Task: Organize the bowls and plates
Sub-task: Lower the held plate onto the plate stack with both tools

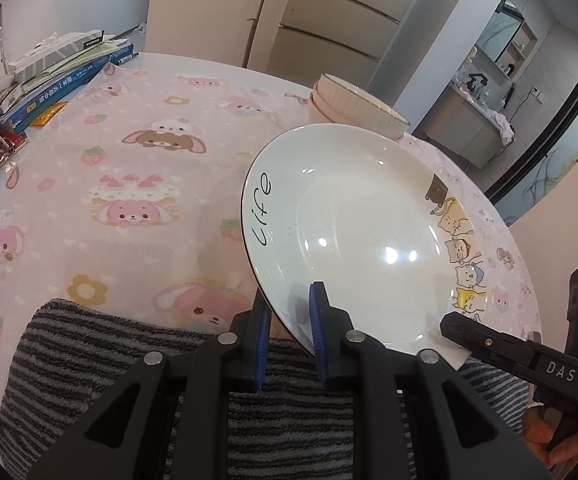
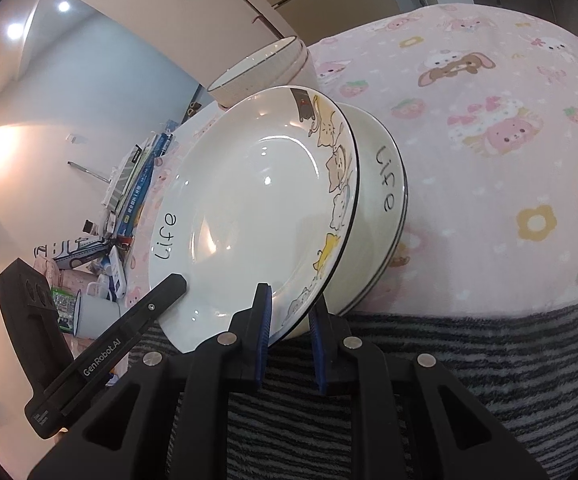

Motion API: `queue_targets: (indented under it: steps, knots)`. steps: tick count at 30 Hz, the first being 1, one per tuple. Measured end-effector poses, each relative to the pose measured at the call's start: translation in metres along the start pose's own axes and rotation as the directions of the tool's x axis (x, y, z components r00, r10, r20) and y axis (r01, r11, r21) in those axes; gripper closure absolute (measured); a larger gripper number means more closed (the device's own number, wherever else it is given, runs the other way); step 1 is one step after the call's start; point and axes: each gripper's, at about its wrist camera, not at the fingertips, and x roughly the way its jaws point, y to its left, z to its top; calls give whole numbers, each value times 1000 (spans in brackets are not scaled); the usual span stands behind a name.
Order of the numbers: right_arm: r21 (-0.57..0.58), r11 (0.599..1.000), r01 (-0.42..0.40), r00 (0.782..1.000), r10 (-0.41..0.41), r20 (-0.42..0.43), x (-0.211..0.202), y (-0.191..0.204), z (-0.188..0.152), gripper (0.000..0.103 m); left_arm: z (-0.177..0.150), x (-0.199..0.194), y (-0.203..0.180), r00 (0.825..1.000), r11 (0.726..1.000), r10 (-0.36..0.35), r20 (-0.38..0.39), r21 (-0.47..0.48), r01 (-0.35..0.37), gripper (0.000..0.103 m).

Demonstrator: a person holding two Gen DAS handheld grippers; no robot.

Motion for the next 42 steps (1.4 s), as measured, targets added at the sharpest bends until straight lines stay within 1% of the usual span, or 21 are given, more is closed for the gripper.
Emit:
queue_targets:
  steps: [2,6,15,19,22,27,30,31,32,33,35,36,37,40,42]
  knots:
    - [-14,1000,13,1000,-13,-4,-4,1,-4,82,-2,2,-3,1000,1000,12,-14,18,-12,86]
    - [1,1000,9,1000,-9,-29,-4,-8,-5,81,-6,4,-8,999,999,18,-26,37,-17,86]
    - [57,998,-35,998,37,-43,0,-24,-5,80,-6,8,-17,999,998,35,-6,60,-35,84]
    - [50,998,-43,998,46,-46,1,-24,-5,78,-5,11,-17,999,998,48,0,47,-48,81]
    - [40,998,-48,997,50,-51,1,-24,-5,77,-6,11,-19,998,996,64,9,64,-65,81]
    - [33,997,-68,997,70,-46,1,-27,-5,75,-6,11,-21,998,995,63,13,75,-64,80]
    - [18,998,-68,997,69,-37,0,-27,-6,74,-9,12,-23,997,994,69,22,88,-71,75]
    - [9,998,-69,997,70,-34,0,-27,-6,73,-10,12,-24,998,994,64,15,90,-65,68]
    - [3,997,-73,997,73,-31,0,-27,-6,73,-12,14,-24,999,995,54,4,87,-54,55]
    - [0,997,-77,997,77,-28,0,-28,-7,73,-13,16,-22,999,997,31,-14,72,-30,50]
    - [-4,997,-83,996,83,-23,-1,-29,-7,72,-14,19,-20,999,999,-6,-33,50,8,49]
    - [-7,996,-85,996,84,-21,-1,-29,-7,72,-15,20,-21,1000,999,-1,-31,54,3,49]
    - [-9,996,-85,996,85,-20,-1,-29,-7,71,-15,19,-22,1000,998,4,-12,63,-3,52]
    - [-11,997,-80,997,79,-16,-1,-29,-7,71,-16,16,-22,999,995,36,28,88,-38,52]
    - [-14,997,-74,997,73,-16,-1,-29,-7,71,-15,17,-20,999,997,26,25,78,-28,52]
